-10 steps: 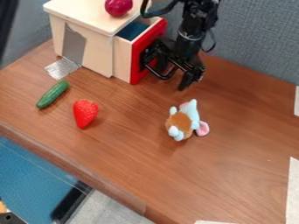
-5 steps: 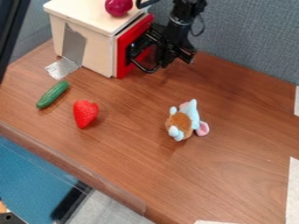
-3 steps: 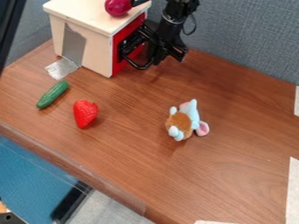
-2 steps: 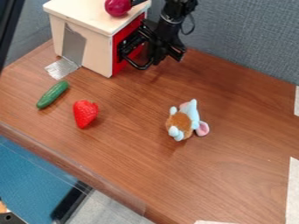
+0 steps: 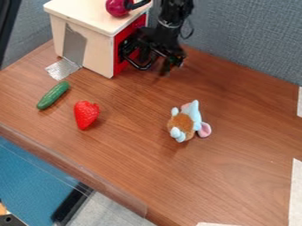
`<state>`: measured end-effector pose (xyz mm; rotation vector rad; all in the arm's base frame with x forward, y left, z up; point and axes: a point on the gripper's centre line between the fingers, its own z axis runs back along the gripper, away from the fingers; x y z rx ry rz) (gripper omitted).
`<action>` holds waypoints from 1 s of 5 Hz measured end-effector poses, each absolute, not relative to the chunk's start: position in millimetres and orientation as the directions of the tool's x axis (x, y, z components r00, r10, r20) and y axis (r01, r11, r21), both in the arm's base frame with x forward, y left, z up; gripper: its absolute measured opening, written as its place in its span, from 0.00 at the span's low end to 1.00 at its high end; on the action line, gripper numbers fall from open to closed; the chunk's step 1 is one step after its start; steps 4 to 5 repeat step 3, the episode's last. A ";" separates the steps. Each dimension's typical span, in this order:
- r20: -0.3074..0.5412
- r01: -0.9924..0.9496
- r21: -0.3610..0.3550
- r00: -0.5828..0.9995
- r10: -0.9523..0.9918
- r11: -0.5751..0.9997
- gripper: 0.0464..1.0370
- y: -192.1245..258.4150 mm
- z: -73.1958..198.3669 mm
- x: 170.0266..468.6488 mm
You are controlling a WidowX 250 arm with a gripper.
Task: Close the drawer
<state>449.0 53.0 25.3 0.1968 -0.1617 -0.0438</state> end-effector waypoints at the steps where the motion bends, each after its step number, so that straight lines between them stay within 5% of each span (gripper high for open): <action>1: 0.180 0.049 0.161 0.981 -0.078 0.986 0.97 34.7 41.5 451.2; 3: 0.211 0.037 0.080 0.976 -0.053 0.996 0.96 8.0 89.1 445.3; 5: 0.211 0.037 0.080 0.976 -0.053 0.996 0.96 8.0 89.1 445.3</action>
